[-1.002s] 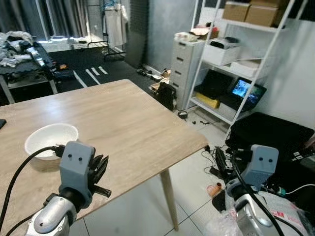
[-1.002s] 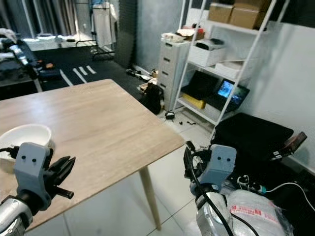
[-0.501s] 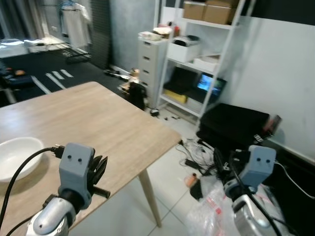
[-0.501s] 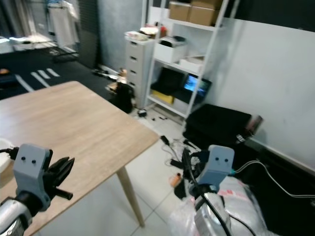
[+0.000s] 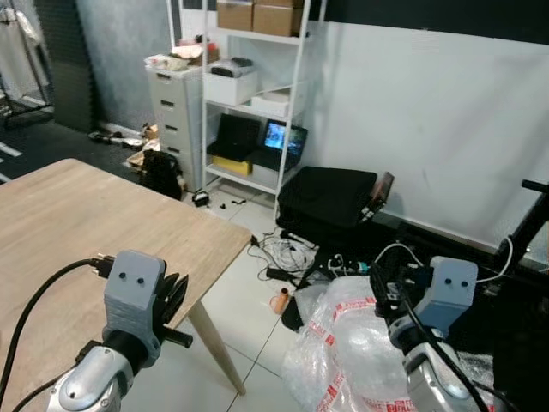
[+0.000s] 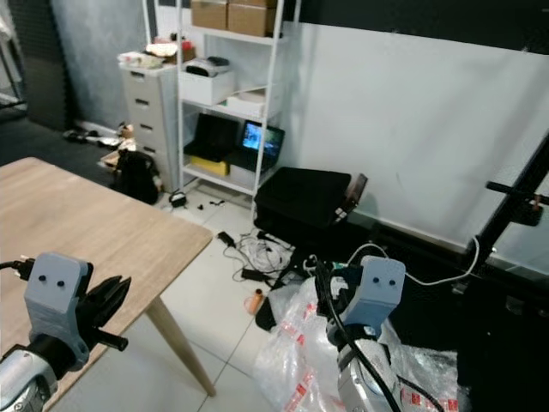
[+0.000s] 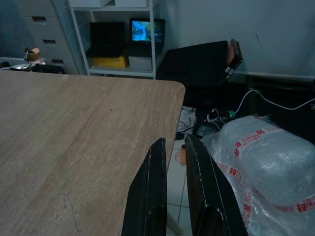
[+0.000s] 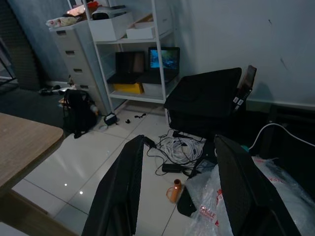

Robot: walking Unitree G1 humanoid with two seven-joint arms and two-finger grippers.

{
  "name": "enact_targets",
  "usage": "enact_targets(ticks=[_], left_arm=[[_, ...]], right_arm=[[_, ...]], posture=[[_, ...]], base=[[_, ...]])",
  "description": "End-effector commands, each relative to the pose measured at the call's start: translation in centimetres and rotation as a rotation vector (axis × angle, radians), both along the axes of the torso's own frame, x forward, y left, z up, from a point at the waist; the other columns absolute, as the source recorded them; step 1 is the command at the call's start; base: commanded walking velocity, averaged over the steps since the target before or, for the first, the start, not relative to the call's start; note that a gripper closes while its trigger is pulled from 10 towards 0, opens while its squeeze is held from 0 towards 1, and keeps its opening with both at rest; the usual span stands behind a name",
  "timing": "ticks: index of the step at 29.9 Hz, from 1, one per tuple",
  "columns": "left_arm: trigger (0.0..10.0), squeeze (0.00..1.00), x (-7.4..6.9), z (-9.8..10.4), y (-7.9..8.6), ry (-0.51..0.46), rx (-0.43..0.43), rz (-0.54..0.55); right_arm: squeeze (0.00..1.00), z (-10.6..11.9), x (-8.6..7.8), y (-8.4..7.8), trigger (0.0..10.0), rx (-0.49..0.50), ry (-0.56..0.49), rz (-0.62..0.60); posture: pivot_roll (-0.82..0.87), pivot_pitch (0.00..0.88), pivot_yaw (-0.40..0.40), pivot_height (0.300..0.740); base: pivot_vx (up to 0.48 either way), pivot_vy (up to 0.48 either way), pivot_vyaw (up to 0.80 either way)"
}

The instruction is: Setting the table

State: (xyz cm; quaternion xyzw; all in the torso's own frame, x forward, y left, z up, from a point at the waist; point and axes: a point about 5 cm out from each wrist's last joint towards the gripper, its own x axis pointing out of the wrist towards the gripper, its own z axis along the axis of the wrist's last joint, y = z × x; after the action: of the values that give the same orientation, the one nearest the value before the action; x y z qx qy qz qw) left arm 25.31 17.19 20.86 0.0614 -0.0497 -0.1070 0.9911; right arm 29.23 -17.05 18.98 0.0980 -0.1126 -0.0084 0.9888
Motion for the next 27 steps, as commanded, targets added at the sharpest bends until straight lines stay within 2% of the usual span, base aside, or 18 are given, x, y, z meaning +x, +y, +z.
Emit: enact_targets(ticks=[1,3,8,19,27], left_arm=[[10.0,0.0,-0.12,-0.21,0.16,0.01,0.008,0.01],[10.0,0.0,-0.11,-0.22,0.15,0.01,0.008,0.009],[10.0,0.0,-0.09,-0.26,0.09,0.011,0.007,0.005],[10.0,0.0,-0.08,-0.29,0.09,0.012,0.006,0.005],[10.0,0.0,-0.07,-0.3,0.08,0.011,0.006,0.005]], right_arm=[[0.0,-0.22,-0.03,-0.13,10.0,0.0,0.014,-0.004],[0.0,-0.22,-0.03,-0.13,10.0,0.0,0.014,-0.005],[0.0,-0.23,-0.03,-0.14,10.0,0.0,0.015,-0.005],[0.0,-0.21,-0.03,-0.11,10.0,-0.002,0.015,-0.005],[0.0,-0.25,0.01,-0.08,10.0,-0.022,0.017,-0.008]], posture=[[0.08,0.12,0.052,0.74],[0.08,0.12,0.052,0.74],[0.08,0.12,0.053,0.74],[0.08,0.119,0.051,0.74],[0.08,0.117,0.051,0.74]], base=[[0.0,0.0,0.0],[0.0,0.0,-0.8],[0.0,0.0,0.0],[0.0,0.0,-0.8],[0.0,0.0,0.0]])
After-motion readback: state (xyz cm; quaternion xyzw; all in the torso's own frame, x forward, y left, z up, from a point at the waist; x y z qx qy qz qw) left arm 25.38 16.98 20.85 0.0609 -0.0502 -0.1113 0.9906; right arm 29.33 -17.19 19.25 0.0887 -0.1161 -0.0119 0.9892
